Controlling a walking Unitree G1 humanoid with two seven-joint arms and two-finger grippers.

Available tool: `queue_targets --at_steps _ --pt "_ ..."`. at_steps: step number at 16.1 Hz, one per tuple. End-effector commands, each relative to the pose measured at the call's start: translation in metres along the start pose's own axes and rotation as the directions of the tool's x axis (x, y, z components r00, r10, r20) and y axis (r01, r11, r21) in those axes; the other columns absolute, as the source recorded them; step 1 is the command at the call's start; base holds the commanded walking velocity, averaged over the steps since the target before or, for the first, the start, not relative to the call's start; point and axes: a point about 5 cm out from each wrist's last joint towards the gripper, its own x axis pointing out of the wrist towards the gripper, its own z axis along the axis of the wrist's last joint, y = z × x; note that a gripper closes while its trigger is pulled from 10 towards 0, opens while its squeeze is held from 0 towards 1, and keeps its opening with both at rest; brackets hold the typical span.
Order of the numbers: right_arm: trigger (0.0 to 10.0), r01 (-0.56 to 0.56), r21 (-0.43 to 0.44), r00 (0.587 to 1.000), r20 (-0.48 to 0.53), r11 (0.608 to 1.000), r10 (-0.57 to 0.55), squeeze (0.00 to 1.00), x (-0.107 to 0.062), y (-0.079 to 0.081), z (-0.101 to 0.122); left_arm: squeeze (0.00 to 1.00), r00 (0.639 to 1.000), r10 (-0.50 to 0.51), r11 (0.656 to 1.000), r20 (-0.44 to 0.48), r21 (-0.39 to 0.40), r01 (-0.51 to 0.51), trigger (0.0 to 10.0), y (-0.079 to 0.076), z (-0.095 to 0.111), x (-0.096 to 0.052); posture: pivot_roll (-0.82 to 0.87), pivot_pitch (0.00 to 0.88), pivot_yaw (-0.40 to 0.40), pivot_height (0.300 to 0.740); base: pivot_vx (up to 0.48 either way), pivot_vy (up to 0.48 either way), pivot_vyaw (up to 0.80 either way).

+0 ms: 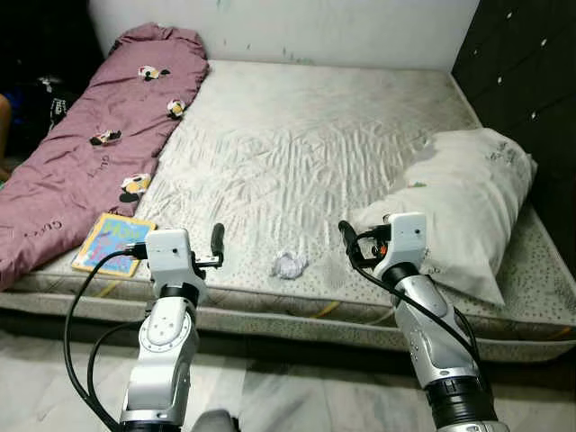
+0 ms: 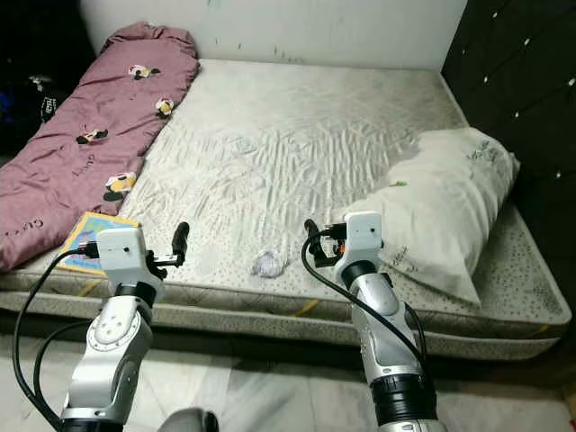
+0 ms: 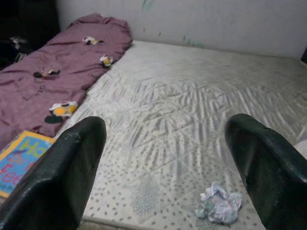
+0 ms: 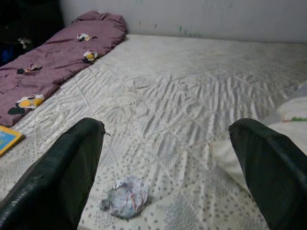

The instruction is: Clean up the room

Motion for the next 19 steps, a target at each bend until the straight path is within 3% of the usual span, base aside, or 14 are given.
queue_targets --at_steps 1,10,16,19 --pt "10.0 -0.012 -0.004 1.000 0.011 1.000 0.012 0.00 0.0017 0.0015 0.0037 0.00 1.000 0.000 1.000 0.017 0.005 0.000 10.0 0.0015 0.0035 -0.0005 0.01 0.008 -0.031 0.740 0.292 0.000 0.00" --pt "10.0 -0.006 -0.001 1.000 0.005 1.000 0.006 0.00 0.0017 0.0010 0.0028 0.00 1.000 -0.007 1.000 0.015 0.005 0.006 10.0 0.0004 0.0035 0.0006 0.01 0.005 -0.030 0.740 0.296 0.000 0.00" --pt "10.0 -0.007 0.009 1.000 0.004 1.000 0.007 0.00 0.0022 0.0004 0.0012 0.00 1.000 0.028 1.000 -0.005 0.004 -0.028 10.0 0.0027 0.0002 0.0014 0.01 0.000 -0.036 0.740 0.000 0.000 0.00" --pt "10.0 -0.008 0.034 1.000 0.005 0.999 0.008 0.00 0.0016 0.0005 0.0003 0.00 1.000 0.024 1.000 -0.018 -0.009 -0.024 10.0 0.0011 -0.0015 0.0016 0.01 0.000 -0.038 0.740 0.000 0.404 0.00"
